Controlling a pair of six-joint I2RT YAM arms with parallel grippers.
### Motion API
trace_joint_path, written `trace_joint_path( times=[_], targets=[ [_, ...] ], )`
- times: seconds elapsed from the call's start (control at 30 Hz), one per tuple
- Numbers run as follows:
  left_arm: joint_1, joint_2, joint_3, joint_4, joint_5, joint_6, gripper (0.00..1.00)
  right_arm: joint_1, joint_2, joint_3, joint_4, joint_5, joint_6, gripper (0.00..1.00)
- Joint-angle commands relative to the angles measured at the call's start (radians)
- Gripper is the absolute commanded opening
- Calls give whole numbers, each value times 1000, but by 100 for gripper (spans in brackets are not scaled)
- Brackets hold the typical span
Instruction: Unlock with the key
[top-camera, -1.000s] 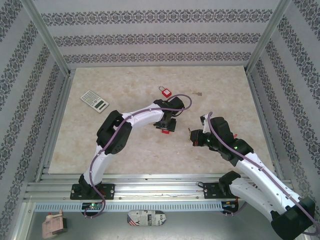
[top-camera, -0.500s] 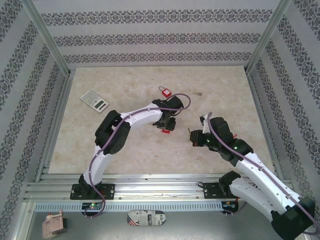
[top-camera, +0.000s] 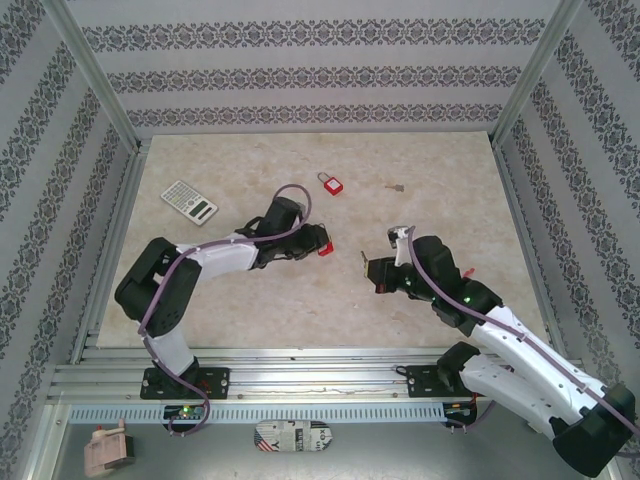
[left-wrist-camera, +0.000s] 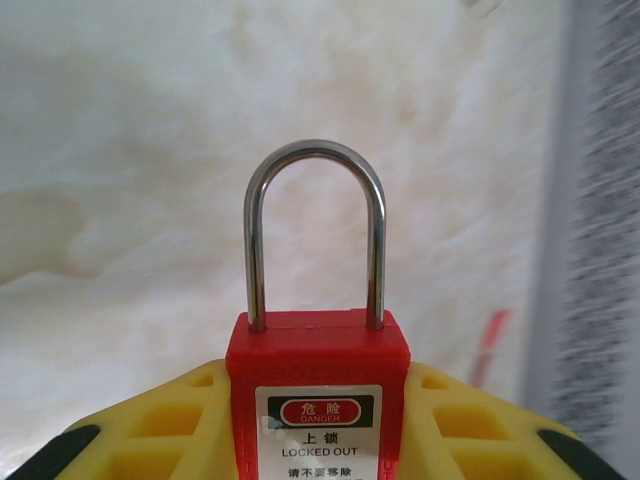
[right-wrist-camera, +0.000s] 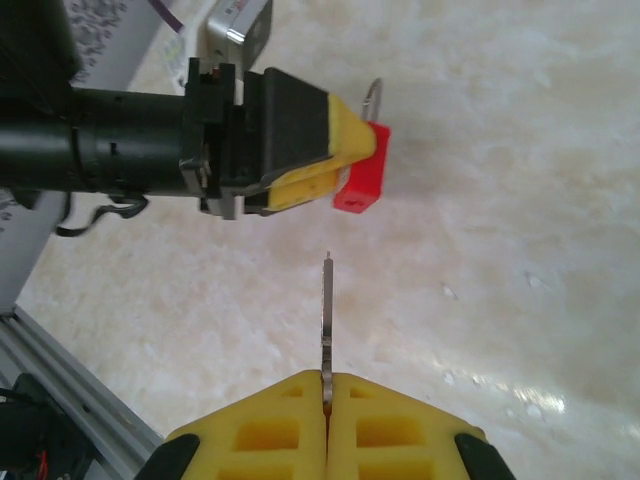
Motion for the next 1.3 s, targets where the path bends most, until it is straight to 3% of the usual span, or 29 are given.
trace_joint_path(
  times=[0.0,0.13,0.3,0.43,0.73,0.9,1.27],
  targets=[
    [5,-30,-58,477,60,-287,0,31,6,-32,157,50,-33,0],
    [4,-33,-136,709,4,-459,0,57,73,-14,210,76,-82,0],
    [1,-98,-175,755,-61,-528,0,73,128,4,227,100,-131,0],
    [1,-196,-164,607,-64,-518,0,80,166,30,214,119,-167,0],
    [24,-345,-268,510,-100,-597,0,119,252,132,224,101,-242,0],
    [51,-454,-307,351,-104,-558,0,136,302,200,206,76,-275,0],
    [65,-528,-331,267,-114,-543,0,196,394,265,198,59,-308,0]
  ],
)
